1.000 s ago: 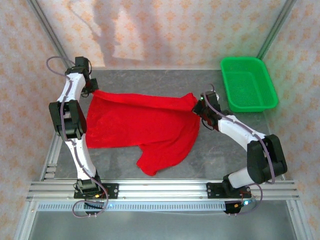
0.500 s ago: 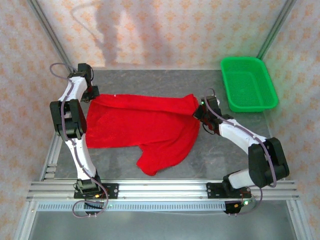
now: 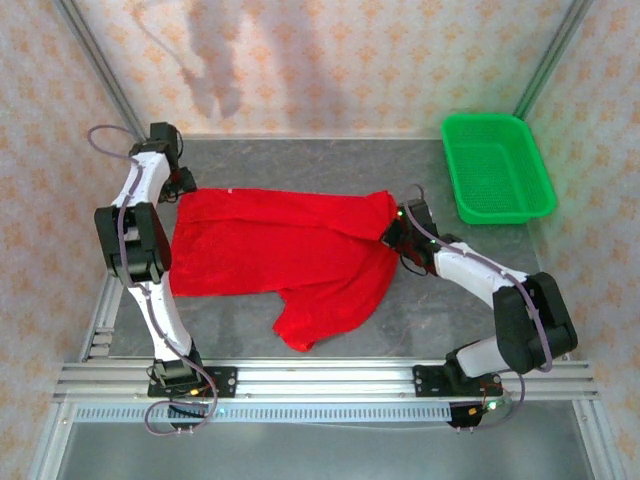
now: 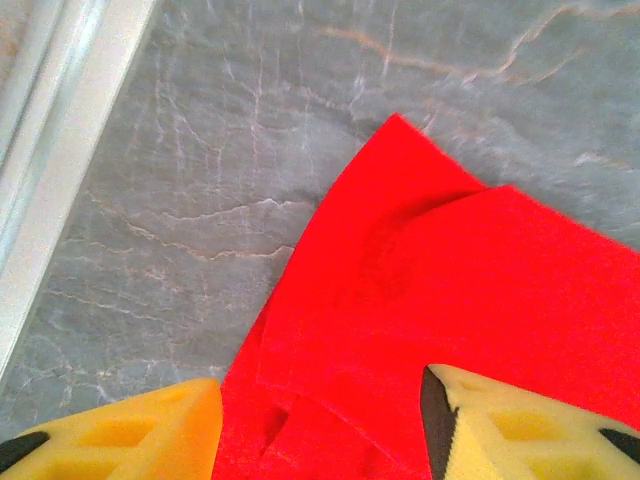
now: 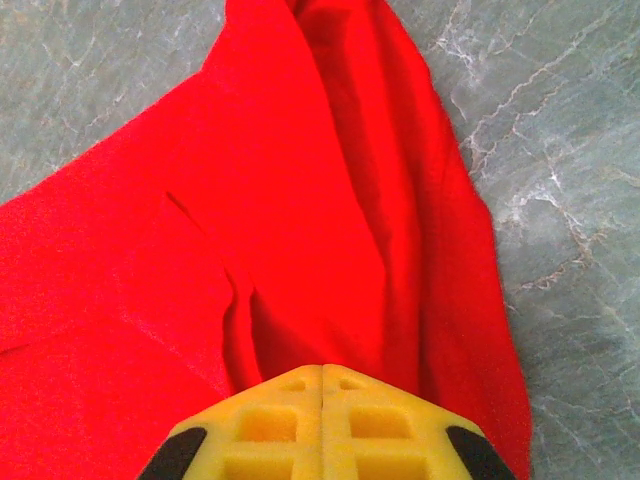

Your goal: Fold and stack the t-shirts

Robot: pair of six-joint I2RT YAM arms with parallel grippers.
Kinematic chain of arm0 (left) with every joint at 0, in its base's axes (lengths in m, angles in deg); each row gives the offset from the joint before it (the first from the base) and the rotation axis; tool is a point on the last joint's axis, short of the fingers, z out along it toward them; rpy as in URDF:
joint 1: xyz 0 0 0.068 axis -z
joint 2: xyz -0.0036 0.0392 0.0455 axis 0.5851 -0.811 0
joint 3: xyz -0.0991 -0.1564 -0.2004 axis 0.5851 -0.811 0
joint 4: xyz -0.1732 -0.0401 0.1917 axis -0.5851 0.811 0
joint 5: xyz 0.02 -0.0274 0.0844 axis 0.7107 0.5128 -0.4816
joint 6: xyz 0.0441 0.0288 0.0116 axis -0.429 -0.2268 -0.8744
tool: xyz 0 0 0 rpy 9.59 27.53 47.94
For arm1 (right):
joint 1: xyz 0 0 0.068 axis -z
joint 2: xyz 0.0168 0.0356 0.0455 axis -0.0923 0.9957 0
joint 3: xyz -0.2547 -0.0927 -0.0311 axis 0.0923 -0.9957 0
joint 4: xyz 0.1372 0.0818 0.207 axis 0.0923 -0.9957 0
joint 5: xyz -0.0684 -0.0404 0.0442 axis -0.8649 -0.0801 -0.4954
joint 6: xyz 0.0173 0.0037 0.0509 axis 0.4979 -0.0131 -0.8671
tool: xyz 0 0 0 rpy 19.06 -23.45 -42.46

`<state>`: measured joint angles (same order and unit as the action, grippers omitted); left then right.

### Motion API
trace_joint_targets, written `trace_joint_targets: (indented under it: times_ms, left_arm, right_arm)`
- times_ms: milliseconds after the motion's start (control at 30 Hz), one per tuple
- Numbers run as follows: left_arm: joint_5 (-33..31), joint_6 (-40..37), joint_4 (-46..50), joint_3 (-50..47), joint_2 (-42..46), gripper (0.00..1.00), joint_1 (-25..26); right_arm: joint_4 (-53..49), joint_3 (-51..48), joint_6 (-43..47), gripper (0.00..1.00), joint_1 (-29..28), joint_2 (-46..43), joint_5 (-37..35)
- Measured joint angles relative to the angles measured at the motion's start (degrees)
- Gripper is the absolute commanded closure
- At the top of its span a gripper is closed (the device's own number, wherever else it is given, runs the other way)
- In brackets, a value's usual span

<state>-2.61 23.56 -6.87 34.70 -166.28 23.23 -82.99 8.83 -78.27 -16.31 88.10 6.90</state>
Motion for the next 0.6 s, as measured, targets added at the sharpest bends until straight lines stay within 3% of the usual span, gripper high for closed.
trace_joint_targets:
  times_ms: [167, 333, 600]
  left_arm:
    - [1.9, 3.39, -0.31, -0.09, 6.25, 0.43, 2.89]
    - [5.92, 5.84, -2.12, -2.1, 9.35, 0.43, 6.71]
    - [10.8, 8.02, -7.13, -9.44, 9.9, 0.44, 11.06]
  right_arm:
    - [-0.02, -1.18, 0.02, 0.99, 0.0, 0.0, 0.02]
    - [-0.44, -2.51, 0.07, 0.92, 0.0, 0.0, 0.02]
    - [-2.69, -3.85, 1.29, 0.53, 0.0, -0.9, 0.63]
